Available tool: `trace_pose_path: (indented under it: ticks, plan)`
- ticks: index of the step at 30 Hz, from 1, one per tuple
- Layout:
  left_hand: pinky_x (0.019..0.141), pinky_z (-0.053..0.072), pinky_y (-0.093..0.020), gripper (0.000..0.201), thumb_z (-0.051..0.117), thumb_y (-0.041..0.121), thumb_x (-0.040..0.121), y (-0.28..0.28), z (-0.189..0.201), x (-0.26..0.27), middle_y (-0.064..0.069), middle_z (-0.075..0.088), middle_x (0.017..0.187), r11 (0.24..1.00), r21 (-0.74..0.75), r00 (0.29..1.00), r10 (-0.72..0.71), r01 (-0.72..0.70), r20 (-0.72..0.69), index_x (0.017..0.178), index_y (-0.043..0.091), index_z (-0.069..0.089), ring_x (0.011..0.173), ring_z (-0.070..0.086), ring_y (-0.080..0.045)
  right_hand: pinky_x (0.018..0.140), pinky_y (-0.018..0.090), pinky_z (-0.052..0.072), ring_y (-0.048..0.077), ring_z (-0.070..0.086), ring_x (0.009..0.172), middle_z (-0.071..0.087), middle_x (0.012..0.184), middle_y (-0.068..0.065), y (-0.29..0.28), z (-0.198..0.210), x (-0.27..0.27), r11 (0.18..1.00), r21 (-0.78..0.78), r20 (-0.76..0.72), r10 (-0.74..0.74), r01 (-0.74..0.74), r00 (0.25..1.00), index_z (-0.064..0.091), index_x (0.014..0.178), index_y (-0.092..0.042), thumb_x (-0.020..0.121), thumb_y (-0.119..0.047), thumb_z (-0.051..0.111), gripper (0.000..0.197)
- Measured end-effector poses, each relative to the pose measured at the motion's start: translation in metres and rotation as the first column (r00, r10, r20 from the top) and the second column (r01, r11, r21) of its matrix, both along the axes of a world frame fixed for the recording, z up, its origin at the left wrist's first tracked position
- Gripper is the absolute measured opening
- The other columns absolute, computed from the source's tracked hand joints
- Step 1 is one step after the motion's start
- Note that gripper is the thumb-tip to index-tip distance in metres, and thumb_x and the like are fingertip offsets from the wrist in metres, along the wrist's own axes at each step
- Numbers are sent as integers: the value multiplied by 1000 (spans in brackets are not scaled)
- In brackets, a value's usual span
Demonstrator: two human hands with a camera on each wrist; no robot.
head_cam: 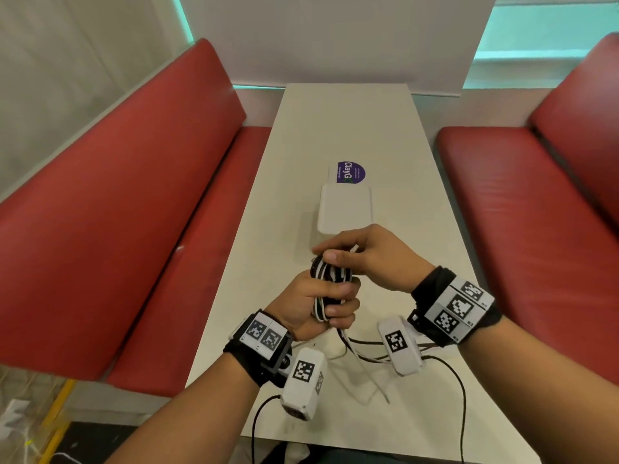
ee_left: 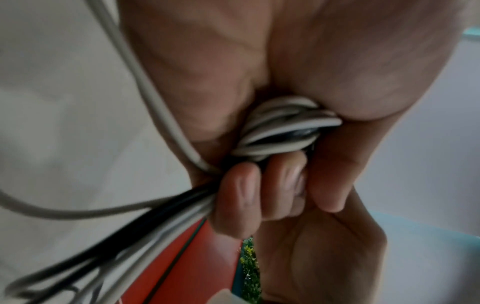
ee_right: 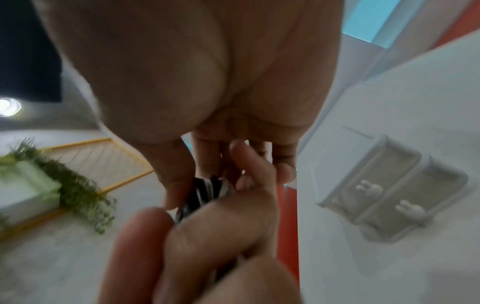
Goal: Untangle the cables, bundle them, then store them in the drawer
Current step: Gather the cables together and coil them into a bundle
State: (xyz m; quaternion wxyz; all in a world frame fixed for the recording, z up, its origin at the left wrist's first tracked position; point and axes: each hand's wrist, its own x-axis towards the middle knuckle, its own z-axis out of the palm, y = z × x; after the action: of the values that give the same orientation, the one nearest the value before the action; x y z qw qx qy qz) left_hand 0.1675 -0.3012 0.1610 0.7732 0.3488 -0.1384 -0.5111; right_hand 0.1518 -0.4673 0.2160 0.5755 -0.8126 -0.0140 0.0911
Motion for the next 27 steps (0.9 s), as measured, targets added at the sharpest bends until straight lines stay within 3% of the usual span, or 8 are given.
trace_pose_path:
  ticks: [4, 7, 9, 13, 18, 21, 24, 27]
  plan:
    - [53, 30, -25, 14, 62, 13, 92, 1, -2, -5, -4, 37, 73, 995, -28, 995, -100, 99, -8, 103, 9, 55, 54, 37, -8, 47, 24, 42, 25, 58, 66, 71, 90, 26, 3, -4, 1, 984, 178, -96, 14, 3, 995, 77, 101, -1, 96, -12, 64, 18]
    - [53, 34, -25, 25, 66, 15, 89, 3, -3, -1, -2, 40, 71, 991, -4, 991, -130, 130, -20, 107, 6, 51, 52, 39, -8, 46, 21, 41, 17, 58, 59, 67, 85, 29, 7, -11, 4, 982, 190, -97, 34, -15, 995, 72, 102, 4, 100, -12, 59, 21]
    - [53, 35, -25, 24, 66, 16, 88, 5, -3, 3, -2, 45, 71, 990, 23, 990, -142, 142, -3, 107, 4, 57, 51, 42, -8, 48, 20, 43, 9, 58, 54, 66, 77, 14, 9, -11, 4, 987, 161, -72, 38, -26, 997, 69, 98, 1, 101, -13, 59, 17]
    - [56, 38, -27, 9, 61, 7, 88, 3, -1, 3, -10, 58, 85, 996, 87, 1000, -27, 28, -12, 97, 6, 59, 54, 44, -12, 52, 32, 49, 23, 60, 58, 69, 78, 10, 7, -11, 7, 998, 67, -26, 18, -16, 1000, 69, 93, -6, 98, -21, 65, 16]
    - [52, 30, -24, 19, 53, 22, 98, -4, 1, 4, 3, 37, 66, 998, 68, 996, -6, 12, -92, 81, 19, 45, 50, 34, -8, 70, 31, 53, 17, 64, 71, 70, 80, 15, 4, -9, 12, 986, 162, -42, -35, 41, 999, 69, 93, 6, 94, -13, 69, 20]
    - [55, 30, -26, 19, 55, 28, 96, -6, 3, 6, 3, 34, 64, 995, 71, 991, 77, -70, -107, 82, 17, 50, 51, 36, -10, 69, 30, 54, 18, 64, 71, 70, 90, 19, 8, -8, 8, 988, 99, 5, -119, 118, 993, 74, 100, -6, 93, -35, 71, 30]
    - [65, 36, -28, 20, 56, 33, 95, -7, 8, 14, 1, 38, 66, 971, -5, 957, 234, -238, -173, 87, 14, 54, 58, 40, -13, 58, 26, 53, 17, 67, 66, 71, 83, 9, 15, -7, -3, 919, 299, -56, -253, 258, 966, 62, 111, -2, 95, -37, 64, 38]
    - [76, 44, -28, 22, 57, 36, 94, -2, 8, 21, -1, 42, 68, 928, -11, 912, 365, -374, -187, 88, 14, 55, 68, 48, -16, 64, 39, 55, 25, 63, 70, 71, 93, 15, 23, -14, -15, 857, 436, -191, -208, 273, 959, 53, 100, -6, 88, -31, 74, 34]
